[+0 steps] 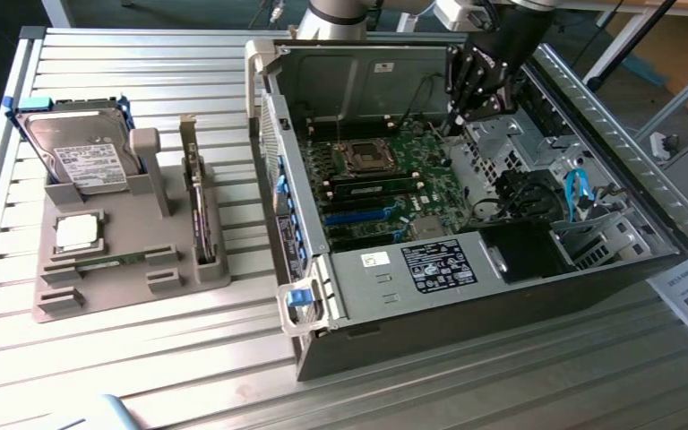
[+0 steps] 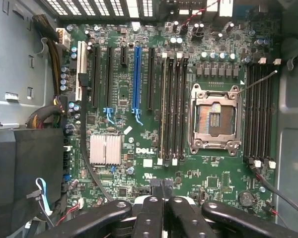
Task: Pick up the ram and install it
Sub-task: 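Press down the ram until it locks into place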
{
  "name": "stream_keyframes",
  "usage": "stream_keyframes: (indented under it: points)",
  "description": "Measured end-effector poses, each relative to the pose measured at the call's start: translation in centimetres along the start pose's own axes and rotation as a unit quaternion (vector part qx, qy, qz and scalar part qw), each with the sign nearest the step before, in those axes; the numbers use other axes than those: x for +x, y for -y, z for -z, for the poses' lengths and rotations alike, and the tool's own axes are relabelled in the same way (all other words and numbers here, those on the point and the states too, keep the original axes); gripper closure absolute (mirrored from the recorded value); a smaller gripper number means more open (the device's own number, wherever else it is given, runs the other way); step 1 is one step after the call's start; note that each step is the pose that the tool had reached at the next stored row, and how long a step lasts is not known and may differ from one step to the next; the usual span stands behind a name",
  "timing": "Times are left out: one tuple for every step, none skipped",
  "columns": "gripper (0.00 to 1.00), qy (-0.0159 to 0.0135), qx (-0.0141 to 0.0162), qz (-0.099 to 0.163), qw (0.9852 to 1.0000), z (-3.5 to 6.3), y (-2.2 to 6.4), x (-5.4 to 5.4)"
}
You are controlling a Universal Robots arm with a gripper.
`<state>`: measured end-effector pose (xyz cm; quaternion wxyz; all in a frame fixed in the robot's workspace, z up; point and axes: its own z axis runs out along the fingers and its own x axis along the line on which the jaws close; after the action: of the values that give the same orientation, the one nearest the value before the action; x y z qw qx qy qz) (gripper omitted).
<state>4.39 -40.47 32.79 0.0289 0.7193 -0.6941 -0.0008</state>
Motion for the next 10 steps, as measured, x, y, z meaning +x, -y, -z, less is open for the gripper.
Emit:
stream_keyframes:
  points:
    - [0.9,0.0,0.0,0.0,1.0,-0.13,0.01,-0.01]
    - [0.9,0.0,0.0,0.0,1.0,-0.21,0.01,-0.01]
    - [0.9,0.0,0.0,0.0,1.0,-0.31,0.01,-0.01]
    - [0.9,0.0,0.0,0.0,1.0,-0.41,0.02,-0.02]
    - [0.9,0.0001,0.0,0.0,1.0,-0.54,0.02,-0.02]
    - [0.9,0.0001,0.0,0.0,1.0,-0.69,0.03,-0.03]
    - [0.9,0.0001,0.0,0.0,1.0,-0.77,0.03,-0.03]
    - [0.9,0.0001,0.0001,0.0,1.0,-0.89,0.04,-0.04]
    - [0.9,0.0002,0.0001,0.0,1.0,-0.99,0.04,-0.04]
    - [0.9,0.0001,0.0001,0.0,1.0,-1.08,0.05,-0.04]
